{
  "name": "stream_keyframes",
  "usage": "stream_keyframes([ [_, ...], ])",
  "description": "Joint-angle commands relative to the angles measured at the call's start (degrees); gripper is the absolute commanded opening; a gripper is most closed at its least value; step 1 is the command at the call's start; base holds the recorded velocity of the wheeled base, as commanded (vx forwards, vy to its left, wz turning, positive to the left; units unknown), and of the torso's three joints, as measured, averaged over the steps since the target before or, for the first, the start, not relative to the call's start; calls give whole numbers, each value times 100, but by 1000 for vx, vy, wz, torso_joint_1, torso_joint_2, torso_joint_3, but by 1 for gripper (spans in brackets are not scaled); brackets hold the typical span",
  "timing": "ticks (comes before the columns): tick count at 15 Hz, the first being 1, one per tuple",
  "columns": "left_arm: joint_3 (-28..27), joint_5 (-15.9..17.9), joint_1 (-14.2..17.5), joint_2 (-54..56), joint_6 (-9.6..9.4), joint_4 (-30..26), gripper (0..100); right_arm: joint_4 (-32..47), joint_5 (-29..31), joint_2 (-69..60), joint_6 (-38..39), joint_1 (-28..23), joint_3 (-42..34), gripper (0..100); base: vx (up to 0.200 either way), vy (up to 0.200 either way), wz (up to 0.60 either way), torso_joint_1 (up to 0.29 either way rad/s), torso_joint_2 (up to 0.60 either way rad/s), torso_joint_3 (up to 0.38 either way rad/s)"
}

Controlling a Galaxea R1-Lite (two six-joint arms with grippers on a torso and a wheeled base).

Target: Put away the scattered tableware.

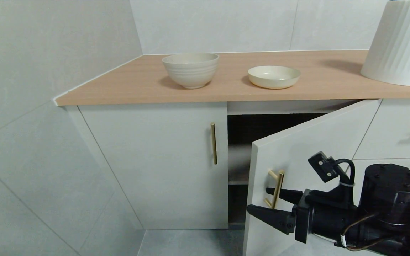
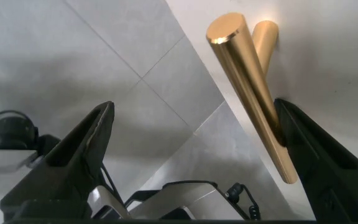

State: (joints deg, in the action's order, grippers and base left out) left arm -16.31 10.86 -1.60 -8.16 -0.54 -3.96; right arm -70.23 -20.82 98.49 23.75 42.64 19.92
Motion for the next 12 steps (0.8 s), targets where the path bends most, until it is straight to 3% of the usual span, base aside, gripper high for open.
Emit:
stream_keyframes([
  [1,-1392,1243,-201,-2507,-8,-158,100,-131,-18,-75,-46,16,-181,100,0,0,0,0,0,0],
  [3,-2008,1937,-289,-4124,1,-26,100,-395,-18,-67,-46,34,-348,100,0,0,0,0,0,0],
  [4,-2078,2043,-517,-4818,10,291,100,-448,-10,-58,-54,34,-384,100,0,0,0,0,0,0],
  [6,-2043,2025,-957,-6224,150,1583,100,-448,8,-67,-195,34,-401,100,0,0,0,0,0,0],
  [7,-2016,2016,-1229,-6708,352,2207,100,-448,17,-67,-248,34,-401,100,0,0,0,0,0,0],
  [9,-1849,1999,-1765,-7297,1029,3165,100,-448,17,-84,-248,34,-498,100,0,0,0,0,0,0],
  [10,-1770,2008,-1897,-7385,1205,3376,100,-448,8,-67,-248,34,-507,100,0,0,0,0,0,0],
  [11,-1682,1928,-2231,-7692,1451,3885,100,-448,17,-75,-301,42,-533,100,0,0,0,0,0,0],
  [12,-1621,1700,-2380,-7833,1539,4281,100,-448,26,-75,-318,34,-533,100,0,0,0,0,0,0],
])
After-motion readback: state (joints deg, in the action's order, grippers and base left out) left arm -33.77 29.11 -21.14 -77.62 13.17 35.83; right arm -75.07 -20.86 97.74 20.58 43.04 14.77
